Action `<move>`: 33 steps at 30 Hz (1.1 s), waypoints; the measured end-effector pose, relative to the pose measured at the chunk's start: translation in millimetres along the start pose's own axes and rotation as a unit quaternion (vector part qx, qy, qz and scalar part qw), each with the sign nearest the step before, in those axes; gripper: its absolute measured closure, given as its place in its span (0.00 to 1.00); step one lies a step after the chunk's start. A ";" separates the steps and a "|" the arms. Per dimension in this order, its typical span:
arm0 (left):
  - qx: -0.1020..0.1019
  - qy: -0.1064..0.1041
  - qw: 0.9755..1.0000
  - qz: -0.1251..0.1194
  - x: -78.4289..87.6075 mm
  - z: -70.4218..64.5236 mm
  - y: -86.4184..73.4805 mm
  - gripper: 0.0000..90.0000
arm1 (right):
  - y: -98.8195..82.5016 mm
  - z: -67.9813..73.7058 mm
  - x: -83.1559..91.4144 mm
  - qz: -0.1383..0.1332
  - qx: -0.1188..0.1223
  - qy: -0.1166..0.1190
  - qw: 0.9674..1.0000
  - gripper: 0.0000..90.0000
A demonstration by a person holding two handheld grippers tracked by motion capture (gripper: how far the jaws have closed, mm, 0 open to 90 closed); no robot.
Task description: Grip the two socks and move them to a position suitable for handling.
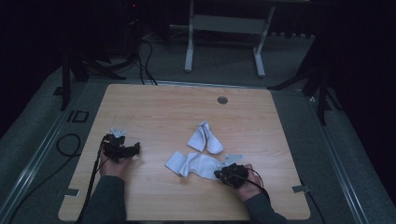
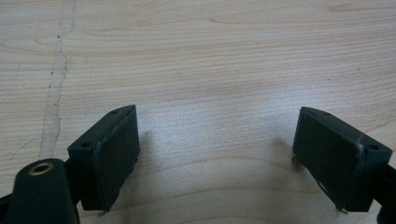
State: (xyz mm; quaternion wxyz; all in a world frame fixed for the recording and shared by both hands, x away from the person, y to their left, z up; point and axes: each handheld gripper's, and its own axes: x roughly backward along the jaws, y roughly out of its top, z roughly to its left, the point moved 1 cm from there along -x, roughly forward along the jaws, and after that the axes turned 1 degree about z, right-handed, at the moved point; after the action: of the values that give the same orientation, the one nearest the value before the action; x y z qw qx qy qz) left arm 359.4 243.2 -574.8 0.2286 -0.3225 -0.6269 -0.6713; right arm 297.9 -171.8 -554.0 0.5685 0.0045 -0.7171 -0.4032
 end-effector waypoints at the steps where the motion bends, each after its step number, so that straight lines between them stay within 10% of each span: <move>1: 0.000 0.000 1.000 0.000 0.0 0.0 0.0 0.17 | -4.6 -2.6 3.9 0.003 -0.005 -0.003 1.000 1.00; 10: 0.001 0.000 1.000 0.000 0.1 -0.2 -0.1 0.17 | -31.0 -23.7 26.0 0.017 -0.031 -0.030 0.999 1.00; 16: 0.001 0.000 1.000 0.000 0.1 -0.1 -0.1 0.17 | -16.0 -23.8 33.5 -0.013 -0.032 -0.029 0.999 1.00; 33: 0.001 0.000 1.000 0.000 0.0 -0.1 -0.1 0.17 | 57.1 17.7 -31.9 -0.015 0.037 0.021 0.999 1.00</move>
State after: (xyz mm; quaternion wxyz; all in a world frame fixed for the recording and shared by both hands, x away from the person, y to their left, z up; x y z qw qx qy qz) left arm 359.3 243.0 -574.8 0.2289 -0.3222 -0.6275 -0.6708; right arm 320.5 -108.3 -547.1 0.5765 0.0444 -0.7196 -0.3846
